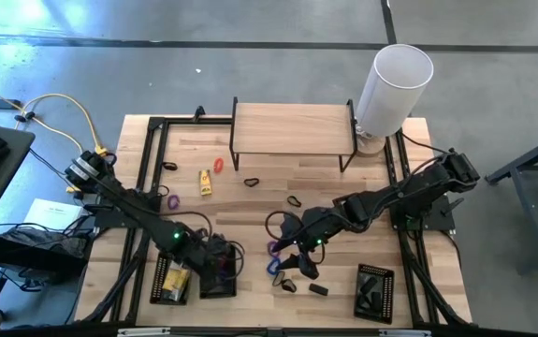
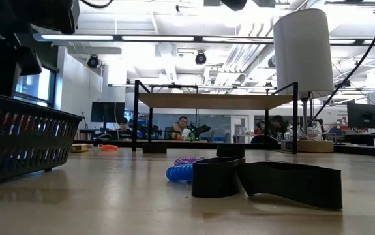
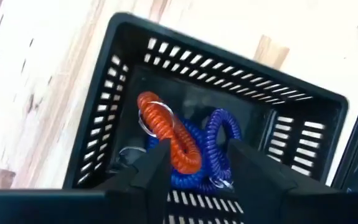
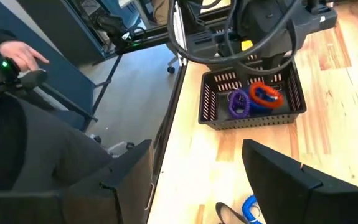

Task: Pick & Place Office Desk Supplies
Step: Put the orange spring key chain into the middle black basket, then put the crayon box into the left black basket

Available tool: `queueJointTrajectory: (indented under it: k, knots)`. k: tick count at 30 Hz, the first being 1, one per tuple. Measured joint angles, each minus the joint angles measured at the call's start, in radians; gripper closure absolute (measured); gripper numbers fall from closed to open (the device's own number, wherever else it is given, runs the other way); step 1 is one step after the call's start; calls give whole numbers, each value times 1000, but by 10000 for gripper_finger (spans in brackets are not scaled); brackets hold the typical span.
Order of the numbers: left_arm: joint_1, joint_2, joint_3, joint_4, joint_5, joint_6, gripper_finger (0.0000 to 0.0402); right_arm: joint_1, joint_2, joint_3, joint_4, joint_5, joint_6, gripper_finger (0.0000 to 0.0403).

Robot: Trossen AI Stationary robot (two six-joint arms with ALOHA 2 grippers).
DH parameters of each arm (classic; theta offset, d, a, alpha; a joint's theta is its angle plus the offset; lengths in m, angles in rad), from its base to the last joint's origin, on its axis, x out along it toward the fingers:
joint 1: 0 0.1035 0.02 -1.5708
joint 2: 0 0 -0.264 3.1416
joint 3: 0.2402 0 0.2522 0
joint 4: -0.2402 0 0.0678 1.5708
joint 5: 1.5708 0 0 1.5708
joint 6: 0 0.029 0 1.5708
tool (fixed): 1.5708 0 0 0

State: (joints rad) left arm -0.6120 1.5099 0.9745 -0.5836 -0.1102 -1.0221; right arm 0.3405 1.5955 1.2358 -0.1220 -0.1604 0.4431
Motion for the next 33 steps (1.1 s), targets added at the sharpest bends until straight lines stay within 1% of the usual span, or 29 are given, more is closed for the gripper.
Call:
queueJointTrajectory:
  k: [3,7,9,13,15,17,20,23,24,26,29,33]
  knots:
    - [32,-25,0,-19,73,-1,243,4,0,0,-8,-3,-1,168]
    - [93,-94,0,-56,177,17,245,14,0,0,-13,8,0,168]
    - [122,-138,0,-75,197,18,246,14,0,0,-11,27,-2,168]
    - [198,-227,0,-173,199,-47,246,1,0,0,-11,92,-12,168]
    - [252,-275,0,-265,187,-67,246,-9,0,0,-11,104,-32,168]
    - [309,-316,1,-356,153,-69,246,-24,0,0,-11,103,-52,168]
    - [403,-371,1,-472,52,-75,246,-48,0,0,-12,91,-55,168]
    - [504,-403,1,-520,-69,-143,246,-72,0,0,-22,76,-54,168]
    - [539,-404,1,-526,-90,-172,246,-79,0,0,-26,72,-53,168]
    - [611,-401,1,-527,-95,-220,246,-94,0,0,-33,55,-52,168]
    - [722,-367,1,-528,-45,-235,246,-118,0,0,-54,30,-48,168]
    - [827,-317,1,-534,-32,-133,246,-141,0,0,-82,12,-44,168]
